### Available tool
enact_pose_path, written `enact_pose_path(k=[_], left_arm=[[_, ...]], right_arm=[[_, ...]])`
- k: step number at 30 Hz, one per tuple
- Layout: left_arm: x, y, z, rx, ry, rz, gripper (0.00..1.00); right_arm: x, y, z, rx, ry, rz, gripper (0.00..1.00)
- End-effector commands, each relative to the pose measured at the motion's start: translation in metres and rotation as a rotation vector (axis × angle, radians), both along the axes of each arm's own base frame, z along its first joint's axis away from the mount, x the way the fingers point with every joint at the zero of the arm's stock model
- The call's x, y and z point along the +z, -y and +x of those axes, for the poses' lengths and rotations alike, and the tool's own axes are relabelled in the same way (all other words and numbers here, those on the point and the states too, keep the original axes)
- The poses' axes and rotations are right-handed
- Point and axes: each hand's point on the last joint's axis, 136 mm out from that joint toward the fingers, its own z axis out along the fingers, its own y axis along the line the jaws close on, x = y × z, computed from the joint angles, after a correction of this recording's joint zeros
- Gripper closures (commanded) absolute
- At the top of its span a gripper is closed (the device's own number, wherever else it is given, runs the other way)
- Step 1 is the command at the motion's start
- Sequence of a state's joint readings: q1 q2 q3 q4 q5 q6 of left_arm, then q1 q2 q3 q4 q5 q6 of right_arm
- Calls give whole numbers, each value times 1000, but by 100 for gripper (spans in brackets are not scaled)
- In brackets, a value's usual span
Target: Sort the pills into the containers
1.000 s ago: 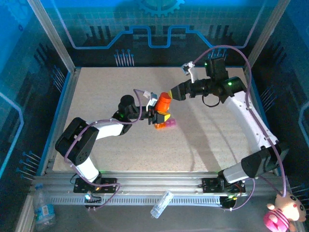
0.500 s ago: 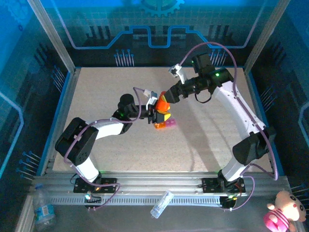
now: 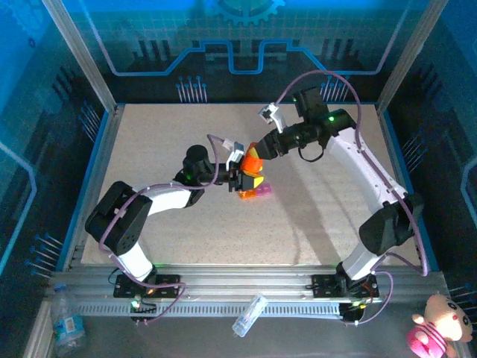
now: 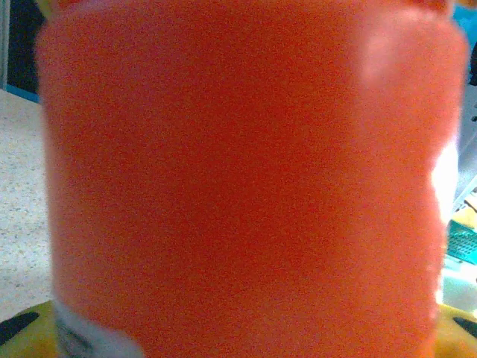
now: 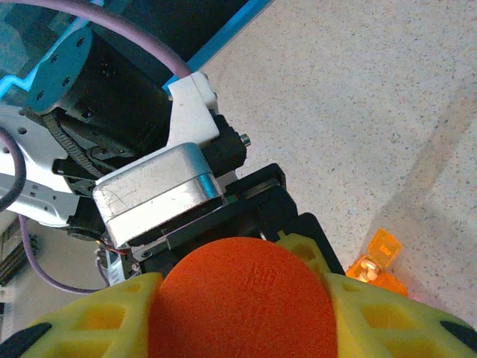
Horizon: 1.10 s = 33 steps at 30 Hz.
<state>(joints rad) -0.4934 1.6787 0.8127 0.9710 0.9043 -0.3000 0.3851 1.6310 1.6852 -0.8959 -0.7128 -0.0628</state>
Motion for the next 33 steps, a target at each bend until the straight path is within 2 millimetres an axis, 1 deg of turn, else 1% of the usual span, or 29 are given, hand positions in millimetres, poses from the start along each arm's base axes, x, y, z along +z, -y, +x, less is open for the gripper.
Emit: enact_pose_path(k=[1, 5, 11, 13, 19, 22, 24, 25, 26, 30, 33], left_arm=[[43, -4, -1, 5, 151, -90, 100], [45, -5, 2, 5, 143, -99, 100], [45, -4, 3, 3, 141, -100, 100], [44, -3, 4, 8, 141, -99, 100], [40, -2, 6, 10, 130, -92, 100], [38, -2, 6, 8, 125, -88, 100], [37, -2, 6, 8, 128, -87, 100], [37, -2, 6, 8, 129, -87, 100], [36, -2, 6, 8, 124, -84, 100], [32, -2, 5, 4, 118, -77, 100], [31, -2, 4, -1, 114, -71, 100]], right_arm=[[-16, 18, -1, -63, -46, -25, 61], [-24, 26, -3, -90, -69, -18, 62], [-34, 26, -9, -96, -110, -11, 63], [-39, 25, -9, -116, -134, -12, 65], [-60, 21, -2, -278, -238, -46, 64], [-61, 20, -1, -335, -257, -25, 63], [-57, 19, -1, -350, -250, 3, 61], [-53, 20, -1, -356, -242, 13, 59], [-47, 20, 0, -356, -228, 21, 54], [-11, 29, 5, -336, -137, 67, 27], [17, 37, 2, -288, -66, 111, 16]])
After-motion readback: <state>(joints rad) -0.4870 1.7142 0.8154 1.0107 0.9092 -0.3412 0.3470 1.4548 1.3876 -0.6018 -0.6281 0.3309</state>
